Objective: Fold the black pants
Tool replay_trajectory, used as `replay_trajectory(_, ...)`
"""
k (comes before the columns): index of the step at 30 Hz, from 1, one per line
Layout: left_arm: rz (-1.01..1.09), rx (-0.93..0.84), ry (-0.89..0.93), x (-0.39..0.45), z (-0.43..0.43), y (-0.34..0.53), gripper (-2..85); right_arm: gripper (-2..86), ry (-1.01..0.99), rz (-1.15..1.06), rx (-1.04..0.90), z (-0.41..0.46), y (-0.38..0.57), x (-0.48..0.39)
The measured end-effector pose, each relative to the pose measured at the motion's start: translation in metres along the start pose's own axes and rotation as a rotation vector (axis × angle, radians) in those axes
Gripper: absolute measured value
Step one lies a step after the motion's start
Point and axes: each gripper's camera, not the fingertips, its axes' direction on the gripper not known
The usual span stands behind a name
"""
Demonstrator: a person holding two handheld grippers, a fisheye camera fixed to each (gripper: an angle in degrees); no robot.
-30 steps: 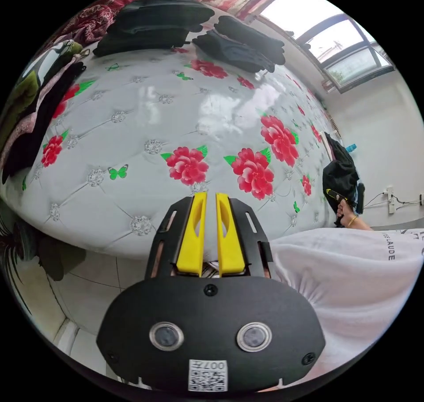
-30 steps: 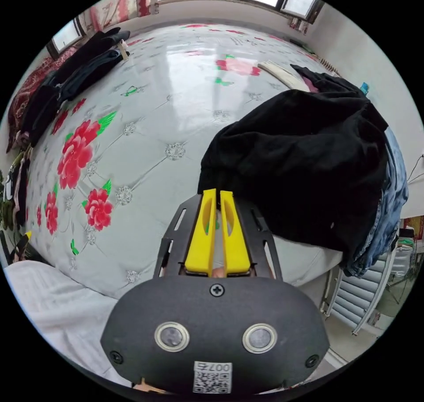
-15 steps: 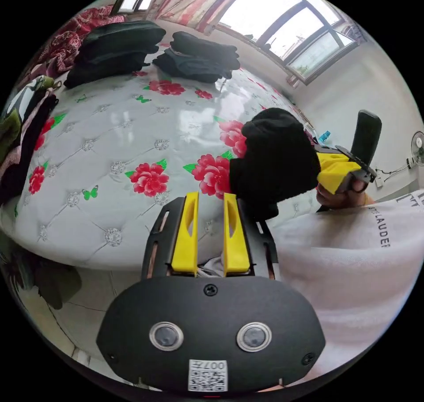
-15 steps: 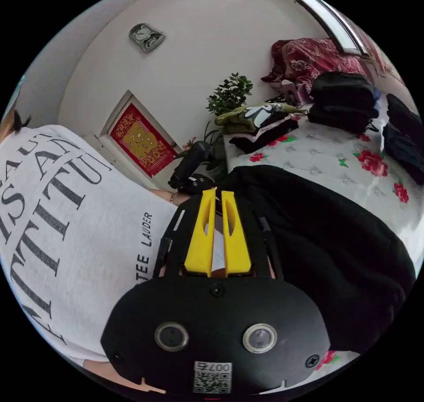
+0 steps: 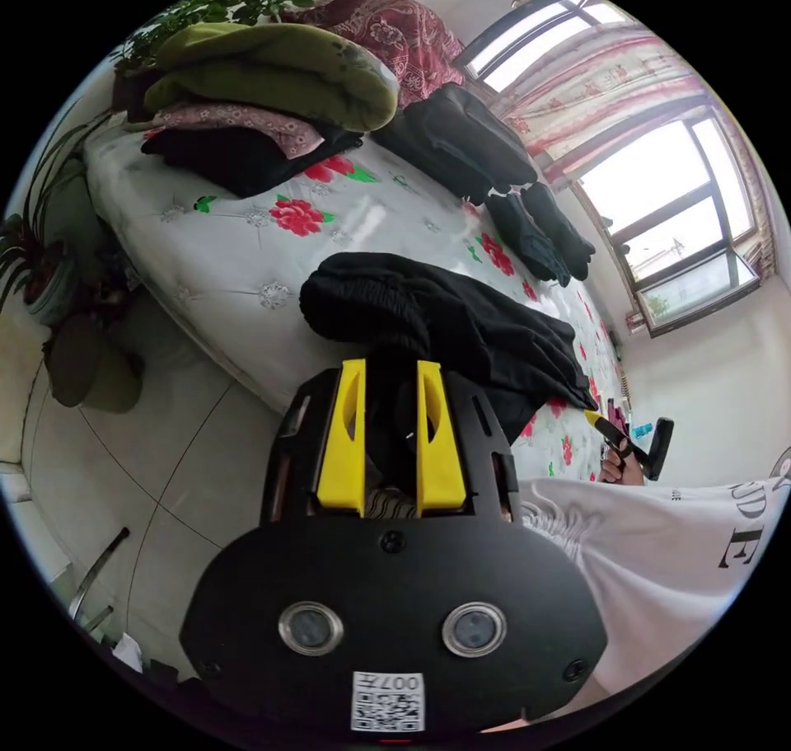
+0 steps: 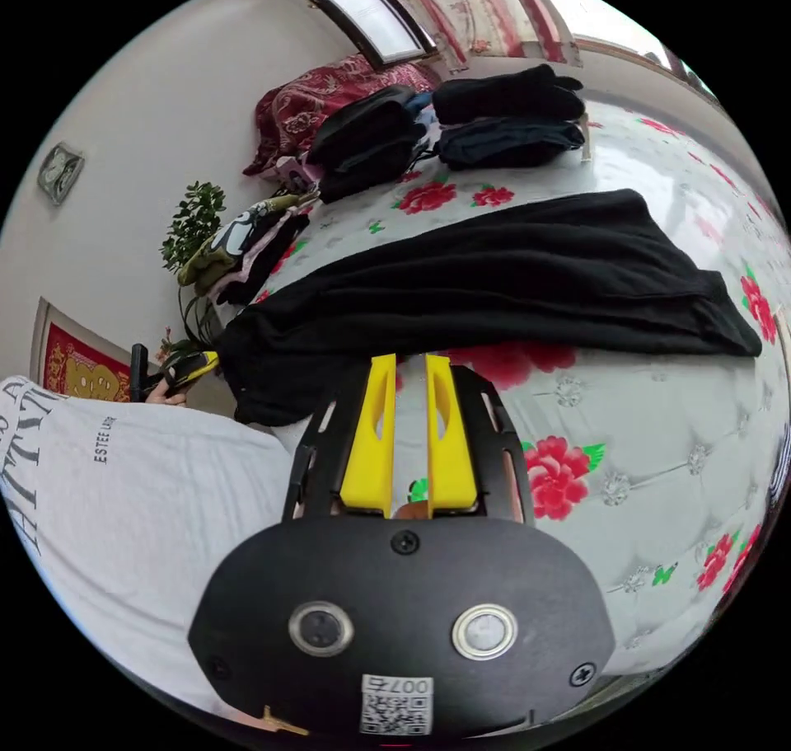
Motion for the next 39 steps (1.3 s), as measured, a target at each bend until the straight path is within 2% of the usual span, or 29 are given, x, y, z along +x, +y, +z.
replay_trajectory(6, -0.114, 0.099, 0.174, -0.016, -0.004, -0.034, 9.7, 5.4, 0.215, 0.11, 0.122, -0.058, -0.038, 0.051)
replay_trajectory(11, -0.141, 0.046, 0.194, -0.012, 0.014, -0.062, 12.3, 5.1, 0.312, 0.151, 0.124, -0.068, -0.102, 0.081)
replay_trajectory(18, -0.02, -0.084, -0.002, 0.031, 0.029, -0.092, 17.2, 5.5, 0.374, 0.119, 0.031, -0.031, -0.191, 0.119)
replay_trajectory(24, -0.11, -0.194, -0.098, 0.043, 0.056, -0.12, 18.1, 5.6, 0.399, 0.176, -0.01, 0.024, -0.258, 0.162)
replay_trajectory(27, -0.192, -0.259, -0.081, 0.038, 0.084, -0.131, 17.0, 4.1, 0.337, 0.243, -0.128, 0.063, -0.269, 0.177)
replay_trajectory(28, -0.174, -0.268, -0.104, 0.042, 0.089, -0.137, 15.7, 3.1, 0.436, 0.221, -0.046, 0.063, -0.266, 0.165)
replay_trajectory(31, -0.034, -0.32, -0.178, 0.063, 0.094, -0.158, 9.7, 0.9, 0.498, 0.042, -0.132, 0.068, -0.265, 0.138)
replay_trajectory(33, 0.051, -0.277, -0.205, 0.079, 0.08, -0.171, 6.8, 0.5, 0.532, 0.019, -0.006, 0.032, -0.262, 0.127)
replay_trajectory(35, 0.095, -0.197, -0.16, 0.089, 0.061, -0.182, 5.8, 0.3, 0.583, 0.035, 0.226, -0.042, -0.26, 0.118)
replay_trajectory(39, 0.134, -0.082, -0.153, 0.104, 0.043, -0.206, 5.4, 0.7, 0.591, 0.056, 0.378, -0.124, -0.271, 0.121)
